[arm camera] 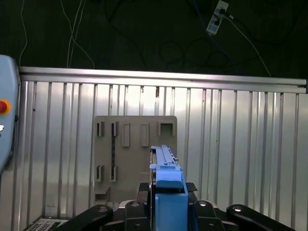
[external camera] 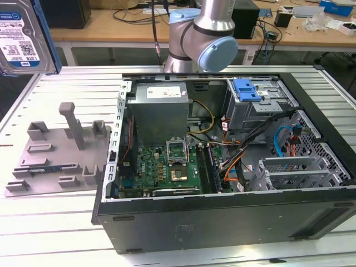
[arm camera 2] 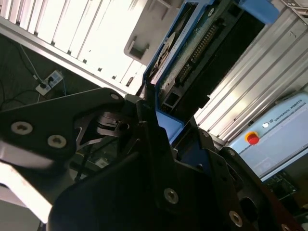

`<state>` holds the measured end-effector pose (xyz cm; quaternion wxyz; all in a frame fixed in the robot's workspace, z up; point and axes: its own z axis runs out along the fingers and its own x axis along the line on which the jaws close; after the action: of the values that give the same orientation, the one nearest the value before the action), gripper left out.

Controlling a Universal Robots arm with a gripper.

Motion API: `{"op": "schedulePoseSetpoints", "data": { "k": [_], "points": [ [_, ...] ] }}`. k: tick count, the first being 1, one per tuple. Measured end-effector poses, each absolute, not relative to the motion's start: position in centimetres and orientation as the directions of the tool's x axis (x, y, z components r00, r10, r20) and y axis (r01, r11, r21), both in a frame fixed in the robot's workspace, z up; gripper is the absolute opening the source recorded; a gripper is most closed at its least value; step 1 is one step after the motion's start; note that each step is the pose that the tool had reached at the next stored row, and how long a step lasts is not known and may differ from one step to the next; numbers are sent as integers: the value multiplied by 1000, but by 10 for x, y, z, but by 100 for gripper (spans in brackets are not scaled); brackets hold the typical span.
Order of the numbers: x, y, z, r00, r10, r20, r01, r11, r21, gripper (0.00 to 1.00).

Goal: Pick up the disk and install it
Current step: 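Pick up the disk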

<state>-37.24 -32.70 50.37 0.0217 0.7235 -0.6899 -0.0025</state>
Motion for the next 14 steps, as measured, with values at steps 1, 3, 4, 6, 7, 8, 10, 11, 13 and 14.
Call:
{"op": "schedulePoseSetpoints", "data": {
  "k": [1,3,4,6,7,8,10,11,13,14],
  "points": [
    [-369,-329,504,48,-998,26,-998,-47,35,37],
    [-362,-332,504,48,-998,26,-998,-47,35,37],
    [-358,-333,504,48,-998,26,-998,-47,35,37],
    [-350,-335,504,48,-998,26,-998,-47,35,37],
    [-346,-336,504,48,-998,26,-998,-47,35,37],
    [-340,-338,504,48,-998,26,-998,-47,35,37],
    [-332,-340,504,48,-998,26,-998,-47,35,37],
    [-327,-342,504,48,-998,26,-998,-47,35,37],
    [-317,-345,504,48,-998,26,-998,-47,35,37],
    [-314,-346,504,48,-998,26,-998,-47,35,37]
  ]
}}
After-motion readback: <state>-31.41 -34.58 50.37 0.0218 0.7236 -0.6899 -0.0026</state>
